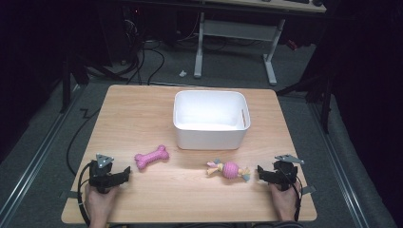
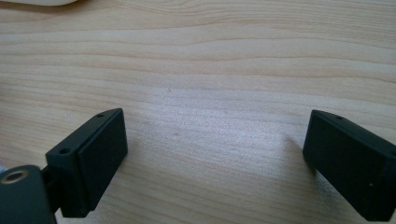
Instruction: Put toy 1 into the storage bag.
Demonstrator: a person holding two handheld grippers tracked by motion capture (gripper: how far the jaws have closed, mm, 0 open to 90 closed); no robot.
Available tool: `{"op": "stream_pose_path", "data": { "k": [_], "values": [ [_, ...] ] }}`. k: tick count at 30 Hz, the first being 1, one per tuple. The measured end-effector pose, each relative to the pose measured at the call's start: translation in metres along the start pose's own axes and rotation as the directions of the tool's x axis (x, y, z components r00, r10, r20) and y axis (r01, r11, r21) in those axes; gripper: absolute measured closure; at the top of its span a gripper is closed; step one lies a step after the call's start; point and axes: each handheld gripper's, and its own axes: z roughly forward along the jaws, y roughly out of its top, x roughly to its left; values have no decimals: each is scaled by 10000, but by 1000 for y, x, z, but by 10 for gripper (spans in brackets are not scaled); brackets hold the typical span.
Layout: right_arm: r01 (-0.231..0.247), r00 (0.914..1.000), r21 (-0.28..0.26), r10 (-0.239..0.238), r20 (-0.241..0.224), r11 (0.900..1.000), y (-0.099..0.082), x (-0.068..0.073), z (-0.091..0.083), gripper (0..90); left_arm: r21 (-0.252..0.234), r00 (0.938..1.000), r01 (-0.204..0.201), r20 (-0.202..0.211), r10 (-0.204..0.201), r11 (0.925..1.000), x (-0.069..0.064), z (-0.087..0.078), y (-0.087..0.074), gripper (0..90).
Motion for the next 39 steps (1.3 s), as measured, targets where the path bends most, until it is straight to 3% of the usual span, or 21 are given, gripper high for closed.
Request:
{"op": "stream_pose_path", "data": {
  "k": [10, 22, 33, 39],
  "values": [
    [146, 9999, -162, -147, -29, 9998, 1, 0, 1, 138, 34, 10000, -64, 11, 64, 10000, 0, 0, 0, 142],
    [267, 9995, -165, -270, -166, 9995, 0, 2, -1, 148, 63, 9991, -305, 301, 303, 9995, -2, 1, 1, 146],
    [343, 9991, -233, -348, -237, 9991, 0, 2, -1, 166, -50, 9978, -208, 628, 211, 9998, -5, 0, 1, 166],
    [351, 9991, -240, -357, -235, 9991, 0, 3, -1, 171, -72, 9939, 118, 1098, -109, 9999, -2, -4, 0, 171]
  ]
}}
